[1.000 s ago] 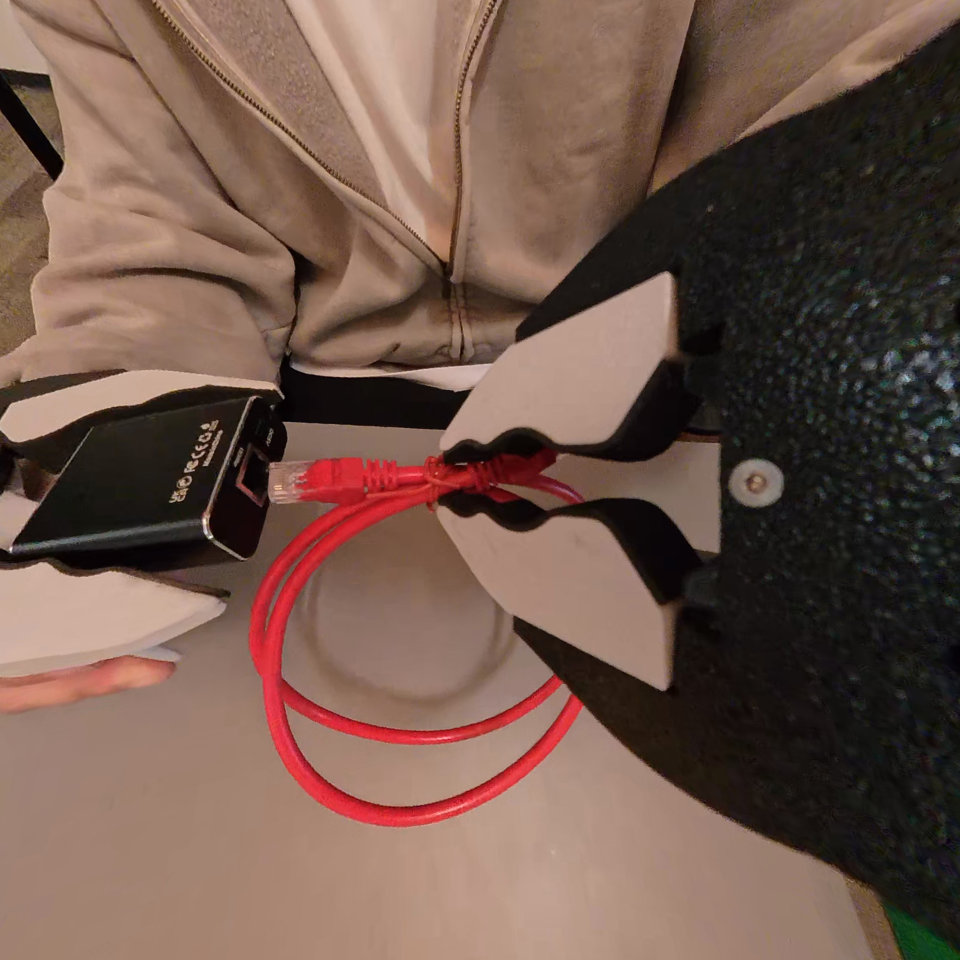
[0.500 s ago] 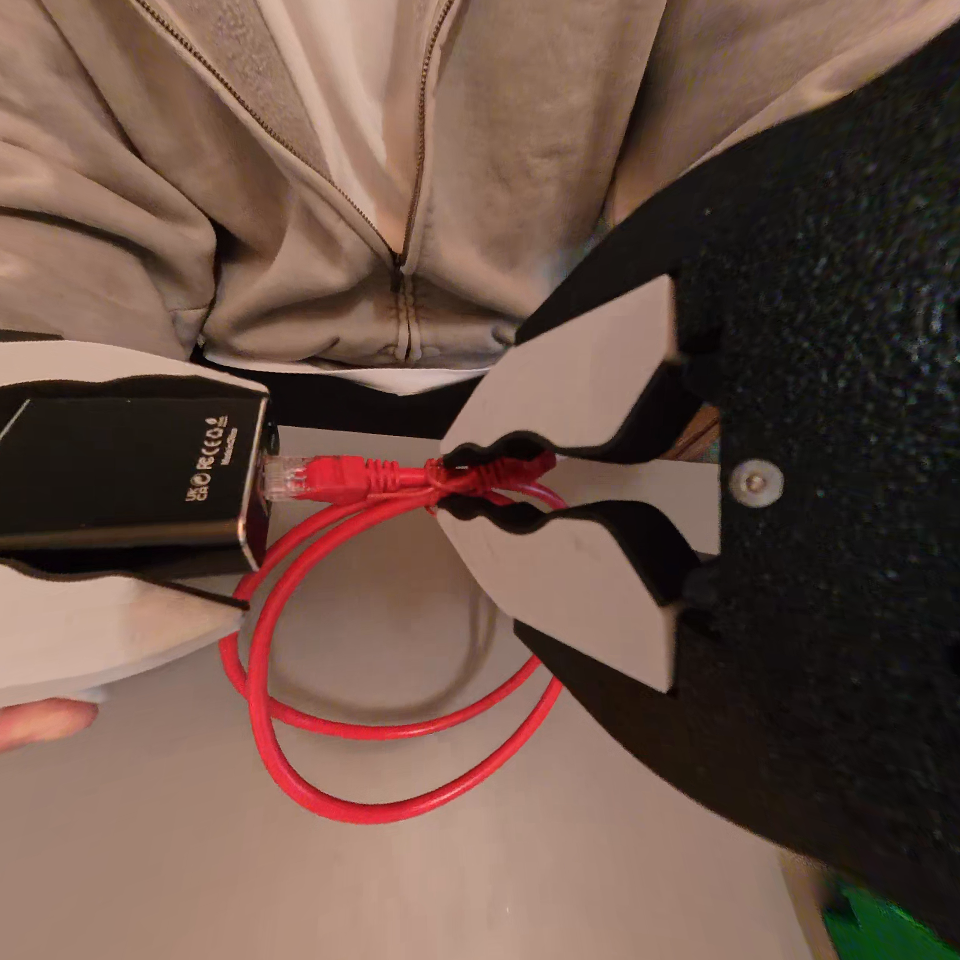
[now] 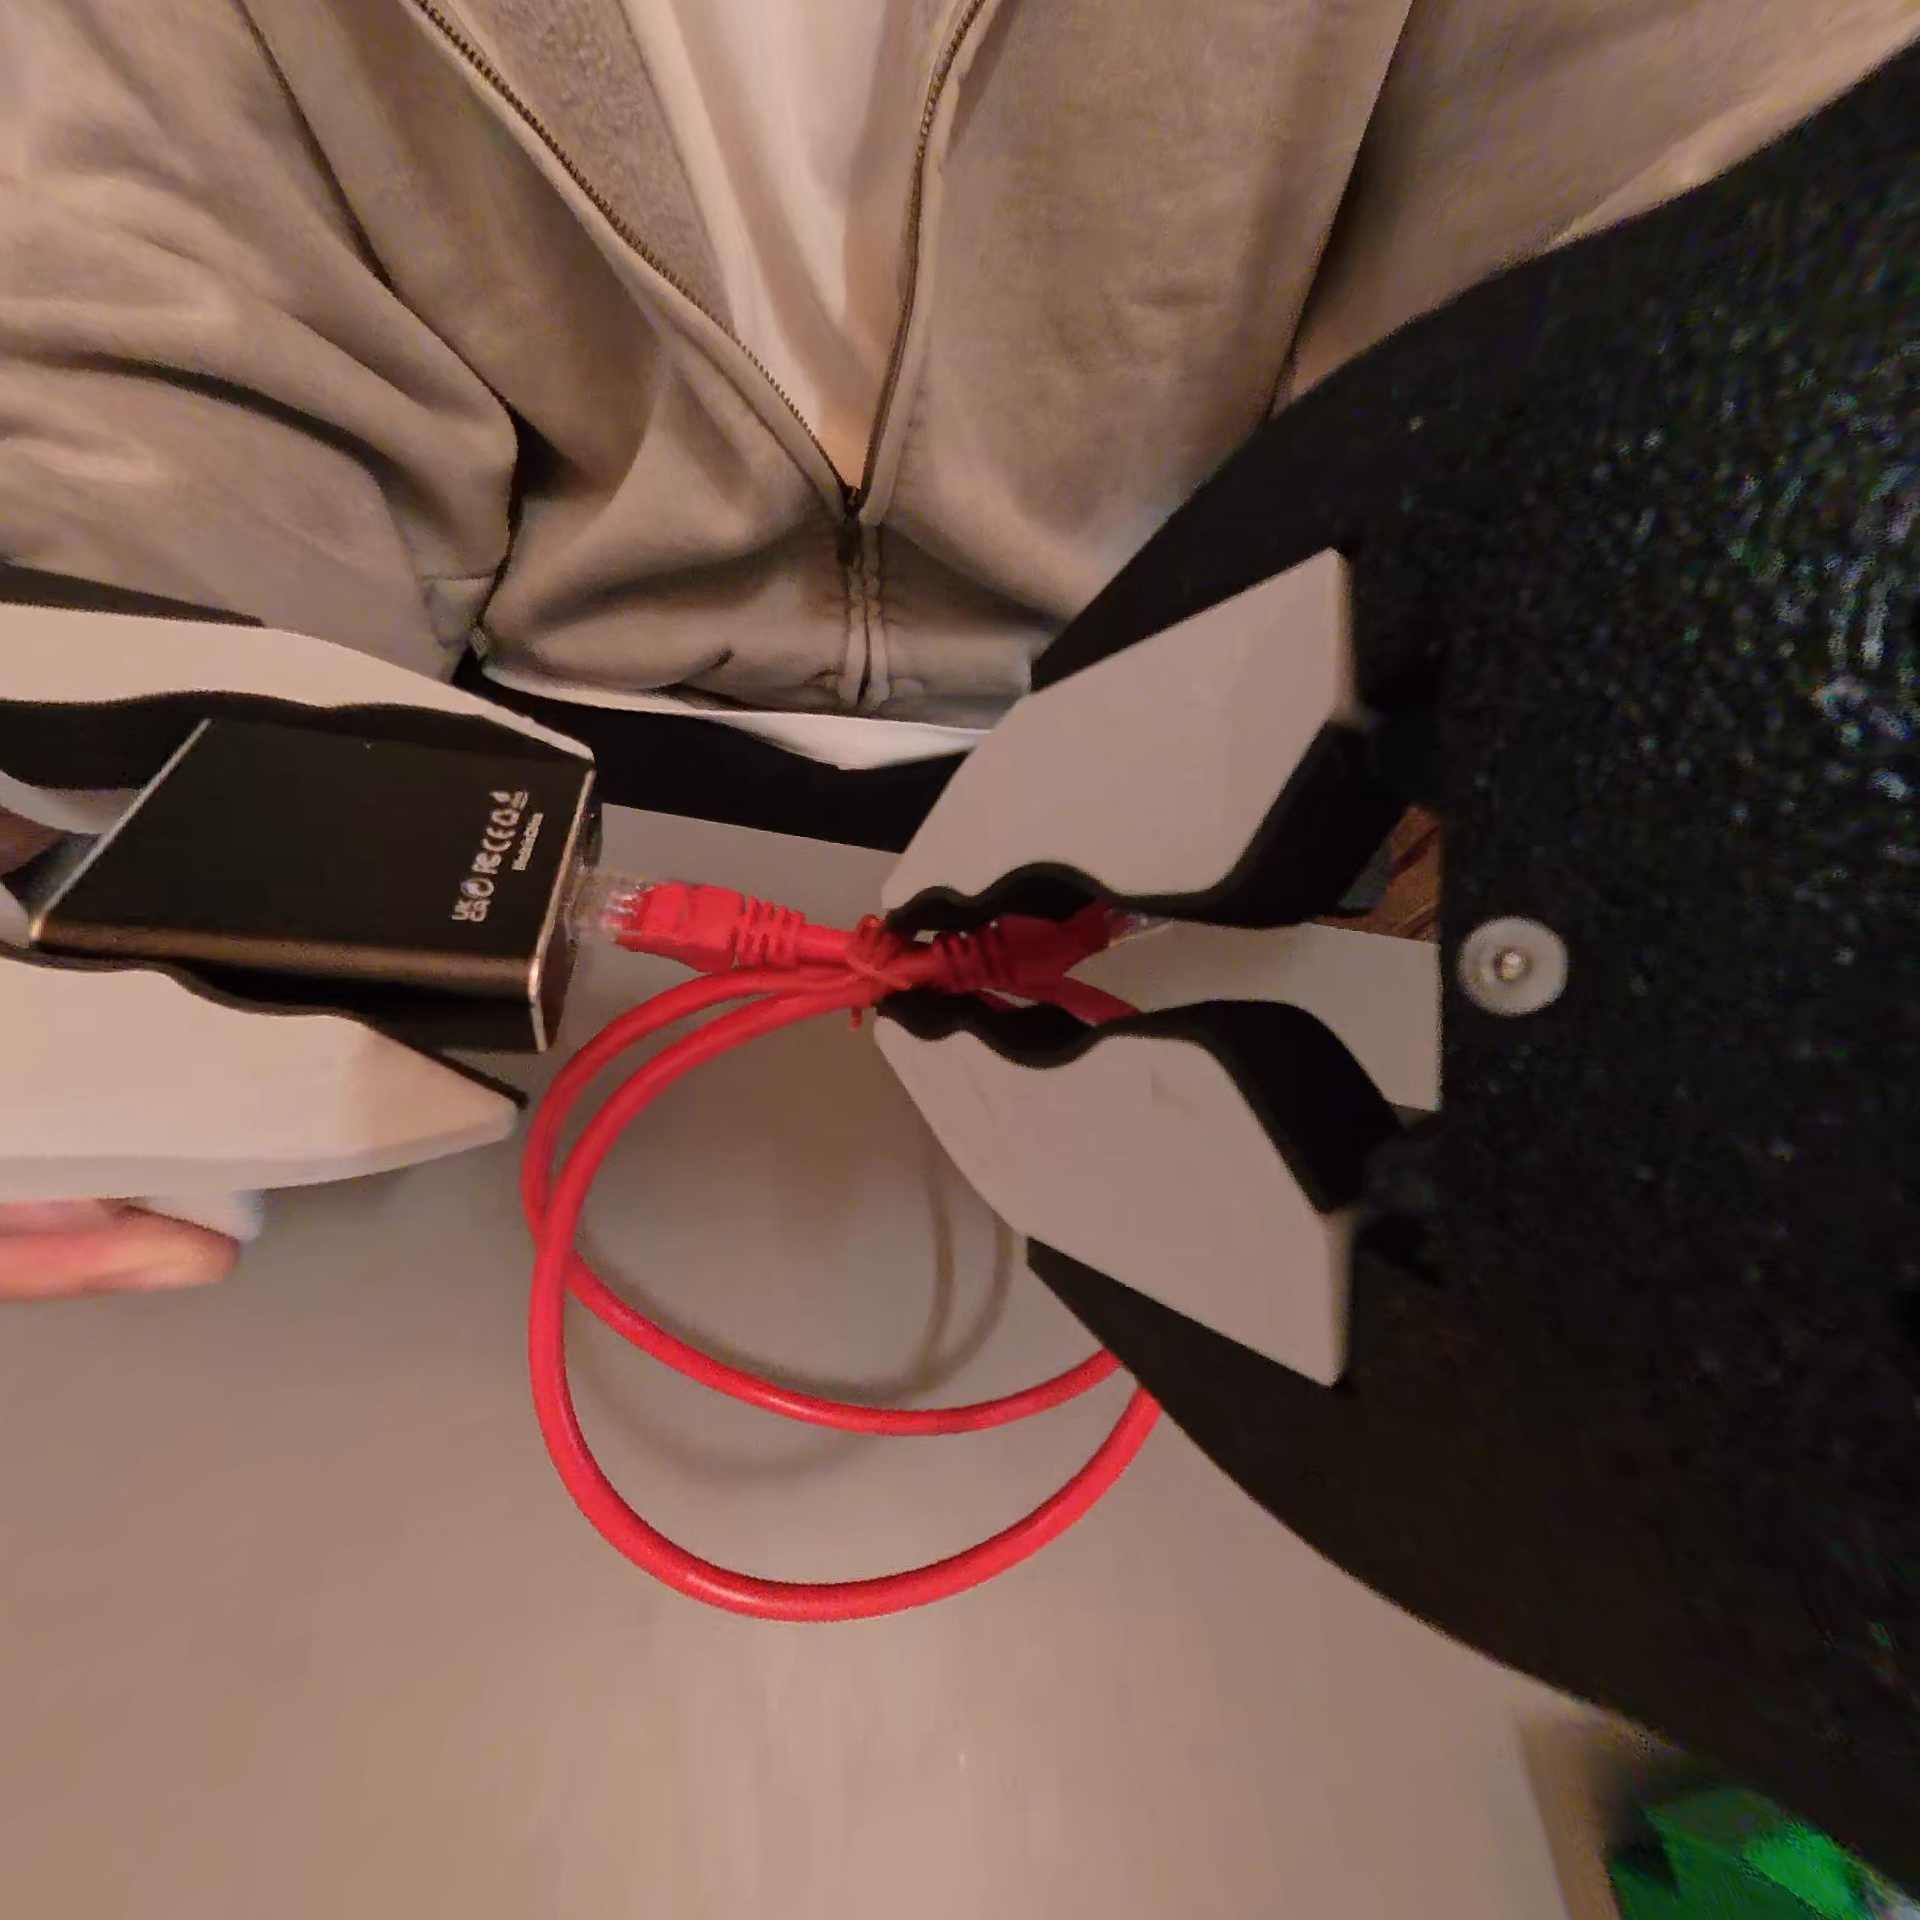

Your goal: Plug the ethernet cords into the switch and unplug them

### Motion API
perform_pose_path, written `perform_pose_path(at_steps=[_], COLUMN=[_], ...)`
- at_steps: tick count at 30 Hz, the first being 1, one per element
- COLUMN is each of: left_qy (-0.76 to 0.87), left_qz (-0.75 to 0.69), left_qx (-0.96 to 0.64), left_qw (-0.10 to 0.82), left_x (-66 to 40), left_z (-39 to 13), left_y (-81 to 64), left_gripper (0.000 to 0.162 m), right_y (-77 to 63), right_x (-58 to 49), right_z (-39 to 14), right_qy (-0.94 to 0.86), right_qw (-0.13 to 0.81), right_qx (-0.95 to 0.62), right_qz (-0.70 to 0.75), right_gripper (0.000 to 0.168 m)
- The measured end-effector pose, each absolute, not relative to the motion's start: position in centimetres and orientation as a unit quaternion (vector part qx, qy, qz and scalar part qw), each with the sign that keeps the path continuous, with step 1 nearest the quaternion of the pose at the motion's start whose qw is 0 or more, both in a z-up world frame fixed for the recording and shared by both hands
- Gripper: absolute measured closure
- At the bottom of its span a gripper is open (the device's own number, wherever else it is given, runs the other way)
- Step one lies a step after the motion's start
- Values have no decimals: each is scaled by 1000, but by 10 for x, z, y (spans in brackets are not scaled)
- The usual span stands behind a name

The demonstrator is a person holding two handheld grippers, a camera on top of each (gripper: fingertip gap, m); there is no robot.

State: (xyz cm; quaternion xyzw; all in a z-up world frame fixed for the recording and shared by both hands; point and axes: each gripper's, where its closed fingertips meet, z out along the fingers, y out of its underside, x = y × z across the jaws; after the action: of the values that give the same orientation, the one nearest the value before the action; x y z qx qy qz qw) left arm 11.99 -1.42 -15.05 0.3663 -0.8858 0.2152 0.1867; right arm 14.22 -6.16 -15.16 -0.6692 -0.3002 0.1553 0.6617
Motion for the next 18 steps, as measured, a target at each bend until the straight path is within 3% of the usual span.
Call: perform_pose_path(at_steps=[11,18], left_qy=[-872,-874], left_qz=[247,249], left_qx=[400,414], left_qw=[137,53], left_x=[132,139], left_z=[-142,-140], left_y=[-18,-23], left_gripper=[151,151], right_y=[-66,-67], right_x=[152,164], right_z=[-142,-138], right_qy=[-266,-239], right_qw=[700,717], right_qx=[-635,-631], right_qz=[189,178], right_gripper=[93,93])
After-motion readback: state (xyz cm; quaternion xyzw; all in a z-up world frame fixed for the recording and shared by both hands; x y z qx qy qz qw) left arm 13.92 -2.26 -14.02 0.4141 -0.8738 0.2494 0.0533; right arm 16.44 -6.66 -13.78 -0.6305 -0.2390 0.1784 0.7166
